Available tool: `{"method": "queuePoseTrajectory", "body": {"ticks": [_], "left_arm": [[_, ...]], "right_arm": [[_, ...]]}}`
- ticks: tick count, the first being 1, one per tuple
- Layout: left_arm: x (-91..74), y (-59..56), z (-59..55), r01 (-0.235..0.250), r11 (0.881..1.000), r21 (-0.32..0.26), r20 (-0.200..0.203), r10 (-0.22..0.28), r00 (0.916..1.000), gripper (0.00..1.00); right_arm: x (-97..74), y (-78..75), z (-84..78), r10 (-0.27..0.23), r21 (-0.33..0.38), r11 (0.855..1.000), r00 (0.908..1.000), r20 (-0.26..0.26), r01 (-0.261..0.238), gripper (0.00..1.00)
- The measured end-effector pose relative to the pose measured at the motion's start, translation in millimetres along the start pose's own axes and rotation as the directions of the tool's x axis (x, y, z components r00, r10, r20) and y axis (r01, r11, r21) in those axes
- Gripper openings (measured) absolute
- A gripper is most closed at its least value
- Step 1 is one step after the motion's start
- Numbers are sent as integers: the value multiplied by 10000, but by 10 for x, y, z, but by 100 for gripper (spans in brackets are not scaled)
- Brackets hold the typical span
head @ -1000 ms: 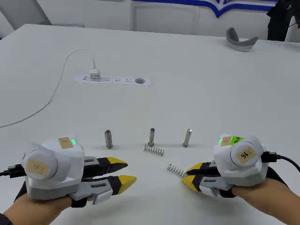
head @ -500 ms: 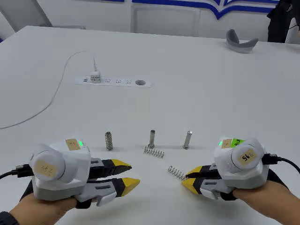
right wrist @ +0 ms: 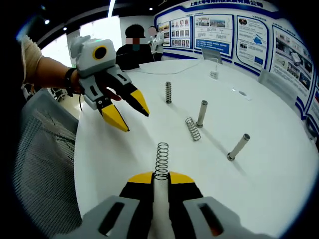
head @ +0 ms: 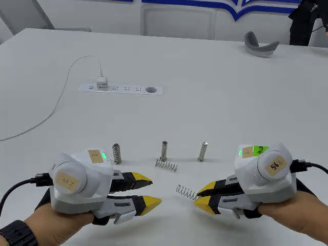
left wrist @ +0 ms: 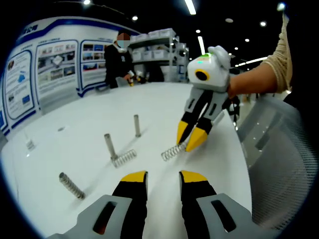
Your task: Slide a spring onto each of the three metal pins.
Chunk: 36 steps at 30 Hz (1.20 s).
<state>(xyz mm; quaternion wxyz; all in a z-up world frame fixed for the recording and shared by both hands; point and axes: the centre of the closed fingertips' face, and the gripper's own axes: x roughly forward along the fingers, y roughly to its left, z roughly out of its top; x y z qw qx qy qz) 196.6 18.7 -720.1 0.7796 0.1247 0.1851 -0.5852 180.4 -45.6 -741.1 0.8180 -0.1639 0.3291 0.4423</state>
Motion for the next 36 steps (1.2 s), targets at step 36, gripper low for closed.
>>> {"method": "queuePoseTrajectory", "body": {"ticks": [36], "left_arm": [[115, -520, 34, 2056, 9539, 2186, -596, -1973, 9785, 13]], "right_arm": [[-116, 493, 113, 2205, -1815, 9557, 9721, -805, -2318, 11]]}}
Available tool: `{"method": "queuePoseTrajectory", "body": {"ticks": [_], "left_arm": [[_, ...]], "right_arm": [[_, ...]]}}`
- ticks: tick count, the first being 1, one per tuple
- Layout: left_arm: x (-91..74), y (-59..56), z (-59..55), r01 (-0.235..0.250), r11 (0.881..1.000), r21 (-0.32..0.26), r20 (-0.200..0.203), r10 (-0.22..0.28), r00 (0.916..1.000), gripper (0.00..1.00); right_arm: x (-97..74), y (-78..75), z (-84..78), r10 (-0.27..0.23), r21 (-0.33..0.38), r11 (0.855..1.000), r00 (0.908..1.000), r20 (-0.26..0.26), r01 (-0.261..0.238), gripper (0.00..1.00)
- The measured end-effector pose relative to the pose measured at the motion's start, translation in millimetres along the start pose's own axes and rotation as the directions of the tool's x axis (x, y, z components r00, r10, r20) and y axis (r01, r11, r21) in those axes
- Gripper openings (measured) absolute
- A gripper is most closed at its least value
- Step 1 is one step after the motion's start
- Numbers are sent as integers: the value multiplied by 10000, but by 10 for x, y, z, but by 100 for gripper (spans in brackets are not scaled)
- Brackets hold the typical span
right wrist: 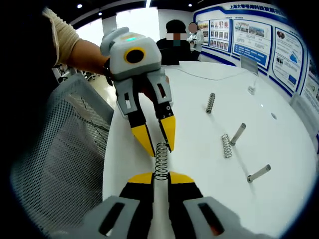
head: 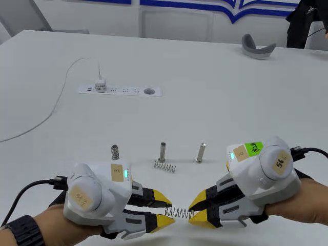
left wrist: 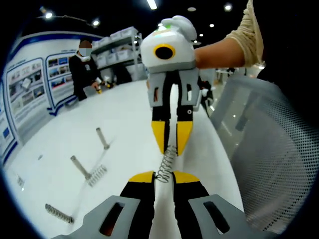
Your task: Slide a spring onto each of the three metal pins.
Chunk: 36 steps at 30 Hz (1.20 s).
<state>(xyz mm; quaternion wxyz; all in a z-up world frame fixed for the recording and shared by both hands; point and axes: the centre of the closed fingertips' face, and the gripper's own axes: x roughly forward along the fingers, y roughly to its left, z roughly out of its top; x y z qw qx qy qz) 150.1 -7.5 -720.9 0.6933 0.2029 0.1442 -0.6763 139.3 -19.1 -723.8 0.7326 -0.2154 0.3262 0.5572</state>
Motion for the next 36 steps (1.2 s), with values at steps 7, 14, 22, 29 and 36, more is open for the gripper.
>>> {"method": "queuePoseTrajectory", "body": {"ticks": [7, 14, 22, 29, 36], "left_arm": [[0, -11, -6, 43, 9999, 148, -58, -42, 10000, 13], [15, 7, -23, -32, 10000, 29, -120, 33, 9999, 11], [14, 37, -25, -181, 9993, -322, -65, 179, 9998, 11], [21, 53, -17, -273, 9964, -808, 64, 279, 9996, 11], [44, 73, 11, -295, 9931, -1138, 221, 322, 9992, 10]], "right_arm": [[-25, 5, 38, 80, 257, 9996, 9999, 101, -83, 11], [-78, 4, 150, 85, 492, 9987, 9986, 529, -111, 11], [-94, -25, 262, -122, 448, 9990, 9961, 870, 83, 11], [-104, -47, 380, -346, 391, 9988, 9917, 1240, 300, 11], [-112, -64, 473, -504, 267, 9985, 9869, 1532, 468, 11]]}}
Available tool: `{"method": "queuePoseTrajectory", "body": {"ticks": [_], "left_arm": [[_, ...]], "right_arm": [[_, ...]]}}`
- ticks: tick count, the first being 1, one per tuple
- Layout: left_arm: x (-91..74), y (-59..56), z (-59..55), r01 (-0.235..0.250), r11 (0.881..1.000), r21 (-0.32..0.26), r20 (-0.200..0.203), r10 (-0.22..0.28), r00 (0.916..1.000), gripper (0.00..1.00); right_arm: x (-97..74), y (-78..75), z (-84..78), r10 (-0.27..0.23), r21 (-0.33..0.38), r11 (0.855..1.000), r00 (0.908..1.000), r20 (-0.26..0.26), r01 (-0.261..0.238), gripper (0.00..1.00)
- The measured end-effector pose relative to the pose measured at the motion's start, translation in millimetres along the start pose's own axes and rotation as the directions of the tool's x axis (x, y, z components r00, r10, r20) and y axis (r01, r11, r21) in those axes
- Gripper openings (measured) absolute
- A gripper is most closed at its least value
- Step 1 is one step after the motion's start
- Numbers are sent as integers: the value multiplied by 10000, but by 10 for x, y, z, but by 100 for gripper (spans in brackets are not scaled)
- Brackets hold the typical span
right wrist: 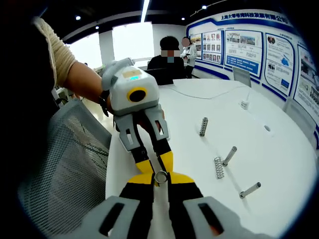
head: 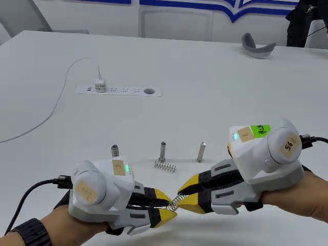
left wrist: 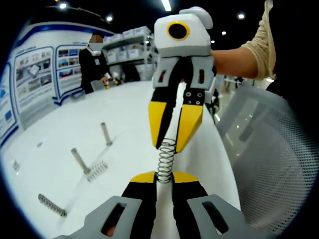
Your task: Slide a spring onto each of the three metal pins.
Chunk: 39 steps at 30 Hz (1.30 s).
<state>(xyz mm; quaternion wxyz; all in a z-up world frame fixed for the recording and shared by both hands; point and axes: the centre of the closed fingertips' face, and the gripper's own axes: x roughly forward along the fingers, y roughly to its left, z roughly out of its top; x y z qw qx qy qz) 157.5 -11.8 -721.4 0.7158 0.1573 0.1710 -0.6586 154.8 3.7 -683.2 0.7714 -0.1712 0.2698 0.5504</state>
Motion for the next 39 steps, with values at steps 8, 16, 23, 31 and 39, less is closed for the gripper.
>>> {"method": "queuePoseTrajectory", "body": {"ticks": [8, 16, 23, 31, 39], "left_arm": [[28, -9, 20, 23, 9998, -214, 116, -21, 9999, 10], [47, 4, 50, -24, 9997, -263, 230, 30, 9997, 11], [38, 27, 46, -178, 9996, -230, 296, 185, 9994, 11], [-2, 69, 33, -329, 9984, -464, 404, 348, 9986, 17], [-72, 137, 3, -654, 9947, -789, 545, 698, 9961, 23]], "right_arm": [[22, -7, 47, -77, -133, 9999, 9999, 132, 79, 11], [39, -18, 93, -187, -194, 9996, 9995, 272, 193, 11], [27, -36, 76, -213, -120, 9997, 9995, 219, 216, 11], [9, -63, 55, -279, -56, 9996, 9995, 155, 280, 11], [-70, -145, 46, -535, 58, 9986, 9984, 189, 534, 11]]}}
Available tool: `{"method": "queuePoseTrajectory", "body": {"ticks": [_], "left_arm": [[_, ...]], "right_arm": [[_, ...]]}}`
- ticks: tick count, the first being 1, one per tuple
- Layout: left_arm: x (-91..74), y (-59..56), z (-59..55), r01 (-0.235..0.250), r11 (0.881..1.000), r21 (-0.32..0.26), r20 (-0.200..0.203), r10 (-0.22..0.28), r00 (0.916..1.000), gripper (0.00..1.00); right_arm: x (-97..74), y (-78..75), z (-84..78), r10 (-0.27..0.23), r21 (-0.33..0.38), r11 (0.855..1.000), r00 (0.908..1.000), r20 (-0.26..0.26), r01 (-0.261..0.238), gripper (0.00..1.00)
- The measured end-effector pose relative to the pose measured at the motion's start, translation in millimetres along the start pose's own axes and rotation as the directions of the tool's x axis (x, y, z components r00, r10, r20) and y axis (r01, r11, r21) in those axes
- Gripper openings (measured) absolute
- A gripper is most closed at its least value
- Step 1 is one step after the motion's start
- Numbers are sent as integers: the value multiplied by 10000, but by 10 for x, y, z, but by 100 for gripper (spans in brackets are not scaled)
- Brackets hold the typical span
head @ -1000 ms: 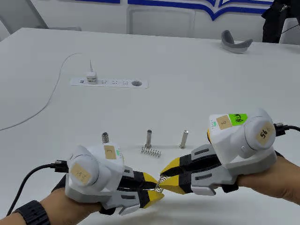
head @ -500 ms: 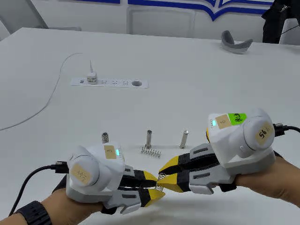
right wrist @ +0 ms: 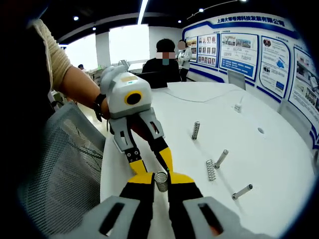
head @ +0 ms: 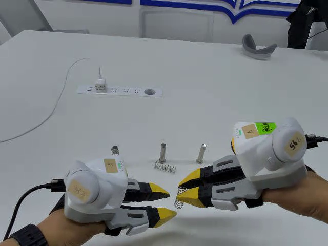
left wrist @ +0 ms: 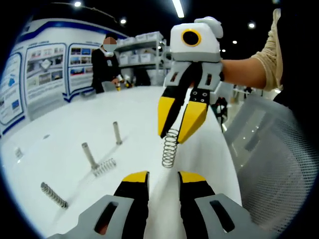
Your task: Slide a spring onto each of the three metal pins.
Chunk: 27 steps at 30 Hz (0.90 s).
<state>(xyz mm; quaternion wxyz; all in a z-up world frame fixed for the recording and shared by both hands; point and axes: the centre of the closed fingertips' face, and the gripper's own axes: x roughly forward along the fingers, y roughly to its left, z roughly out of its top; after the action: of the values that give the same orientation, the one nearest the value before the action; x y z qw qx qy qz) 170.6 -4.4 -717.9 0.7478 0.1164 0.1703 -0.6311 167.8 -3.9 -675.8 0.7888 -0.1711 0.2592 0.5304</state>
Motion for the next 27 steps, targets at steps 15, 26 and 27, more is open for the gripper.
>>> {"method": "queuePoseTrajectory", "body": {"ticks": [15, 26, 27], "left_arm": [[-201, 209, -93, -962, 9936, -587, 97, 969, 9952, 40], [-406, 336, -161, -1607, 9816, -1036, 202, 1636, 9863, 46], [-422, 344, -166, -1649, 9804, -1082, 211, 1681, 9855, 46]], "right_arm": [[-177, -207, -10, -654, 261, 9975, 9978, 126, 651, 11], [-330, -431, -21, -1255, 605, 9905, 9918, 241, 1239, 11], [-339, -444, -22, -1297, 627, 9898, 9912, 243, 1280, 11]]}}
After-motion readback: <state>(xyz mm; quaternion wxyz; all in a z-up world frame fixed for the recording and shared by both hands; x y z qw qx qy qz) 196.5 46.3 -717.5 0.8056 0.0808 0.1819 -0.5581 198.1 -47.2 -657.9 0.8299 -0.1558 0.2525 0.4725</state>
